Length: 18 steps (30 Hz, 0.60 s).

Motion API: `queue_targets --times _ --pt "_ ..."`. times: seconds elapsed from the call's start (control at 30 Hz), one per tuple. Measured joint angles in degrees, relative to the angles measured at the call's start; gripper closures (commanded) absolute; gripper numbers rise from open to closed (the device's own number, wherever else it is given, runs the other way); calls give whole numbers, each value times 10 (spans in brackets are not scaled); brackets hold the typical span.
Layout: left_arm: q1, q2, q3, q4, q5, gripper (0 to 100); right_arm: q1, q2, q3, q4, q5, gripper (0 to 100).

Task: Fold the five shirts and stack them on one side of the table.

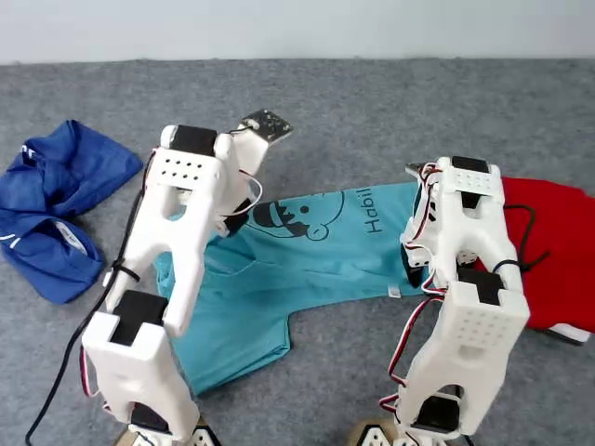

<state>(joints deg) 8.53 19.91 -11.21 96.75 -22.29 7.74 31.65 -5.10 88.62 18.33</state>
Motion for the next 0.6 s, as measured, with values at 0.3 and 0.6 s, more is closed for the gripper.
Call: queue_targets --times 0.3,0.6 --pt "0 76 30 -10 1 984 0 0 0 0 0 718" --pt "0 113 30 -39 1 984 0 0 0 0 0 718"
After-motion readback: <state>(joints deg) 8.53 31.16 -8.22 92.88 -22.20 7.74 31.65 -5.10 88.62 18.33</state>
